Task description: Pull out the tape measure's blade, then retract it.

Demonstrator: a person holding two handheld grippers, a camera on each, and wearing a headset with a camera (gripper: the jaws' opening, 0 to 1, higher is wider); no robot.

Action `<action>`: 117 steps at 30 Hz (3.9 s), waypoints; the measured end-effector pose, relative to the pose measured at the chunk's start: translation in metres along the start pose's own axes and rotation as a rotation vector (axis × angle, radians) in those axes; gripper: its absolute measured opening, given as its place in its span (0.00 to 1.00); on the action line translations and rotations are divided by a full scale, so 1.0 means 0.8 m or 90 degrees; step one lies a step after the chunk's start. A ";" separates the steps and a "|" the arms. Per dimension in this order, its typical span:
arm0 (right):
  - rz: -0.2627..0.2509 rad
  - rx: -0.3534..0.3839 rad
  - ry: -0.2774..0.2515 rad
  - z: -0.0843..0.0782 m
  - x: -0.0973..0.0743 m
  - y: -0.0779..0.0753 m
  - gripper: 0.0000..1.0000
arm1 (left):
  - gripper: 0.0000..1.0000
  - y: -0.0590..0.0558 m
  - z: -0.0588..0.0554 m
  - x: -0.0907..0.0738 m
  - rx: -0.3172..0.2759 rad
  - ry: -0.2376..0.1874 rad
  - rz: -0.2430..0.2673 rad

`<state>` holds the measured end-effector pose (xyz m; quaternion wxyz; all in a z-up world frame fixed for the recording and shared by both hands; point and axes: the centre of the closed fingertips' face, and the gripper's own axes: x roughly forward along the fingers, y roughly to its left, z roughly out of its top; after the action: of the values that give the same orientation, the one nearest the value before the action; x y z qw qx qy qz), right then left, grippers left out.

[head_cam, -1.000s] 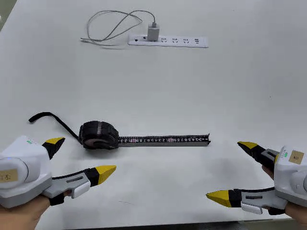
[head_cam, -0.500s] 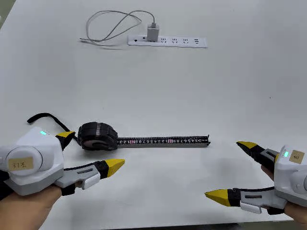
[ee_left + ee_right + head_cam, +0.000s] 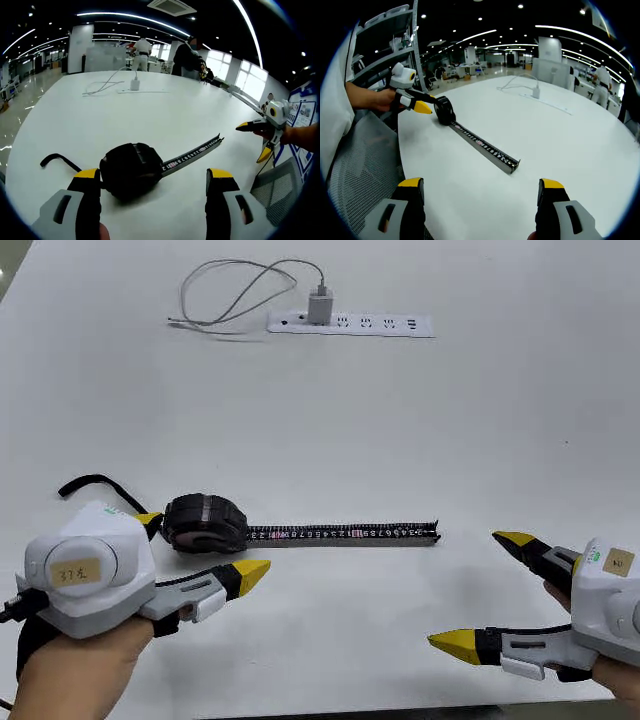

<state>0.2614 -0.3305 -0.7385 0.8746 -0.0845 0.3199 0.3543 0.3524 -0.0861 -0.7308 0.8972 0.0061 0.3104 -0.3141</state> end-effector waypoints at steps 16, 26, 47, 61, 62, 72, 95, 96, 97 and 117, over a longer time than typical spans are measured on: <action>0.030 -0.045 0.031 0.009 0.013 -0.018 0.75 | 0.80 0.011 0.002 0.014 -0.023 -0.002 0.068; 0.042 -0.077 0.045 0.016 0.020 -0.032 0.68 | 0.78 0.019 -0.002 0.024 -0.044 0.005 0.102; 0.094 -0.154 0.093 0.019 0.041 -0.053 0.44 | 0.66 0.034 -0.006 0.029 -0.081 0.022 0.158; 0.138 -0.193 0.133 0.012 0.054 -0.064 0.34 | 0.61 0.040 -0.006 0.028 -0.111 0.018 0.168; 0.140 -0.198 0.136 0.012 0.055 -0.065 0.34 | 0.60 0.041 -0.006 0.027 -0.114 0.018 0.170; 0.166 -0.226 0.165 0.009 0.066 -0.070 0.26 | 0.58 0.041 -0.008 0.027 -0.117 0.023 0.168; 0.219 -0.272 0.204 -0.002 0.080 -0.066 0.16 | 0.58 0.042 -0.008 0.027 -0.121 0.027 0.163; 0.219 -0.273 0.204 -0.002 0.080 -0.067 0.16 | 0.58 0.042 -0.008 0.027 -0.121 0.027 0.163; 0.220 -0.277 0.205 -0.002 0.081 -0.066 0.15 | 0.58 0.042 -0.008 0.027 -0.121 0.027 0.163; 0.222 -0.328 0.228 -0.007 0.083 -0.063 0.12 | 0.58 0.043 -0.008 0.028 -0.140 0.025 0.167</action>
<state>0.3286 -0.3322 -0.7882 0.6813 -0.3071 0.3777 0.5467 0.3822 -0.0699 -0.7547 0.9194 -0.0454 0.3570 -0.1586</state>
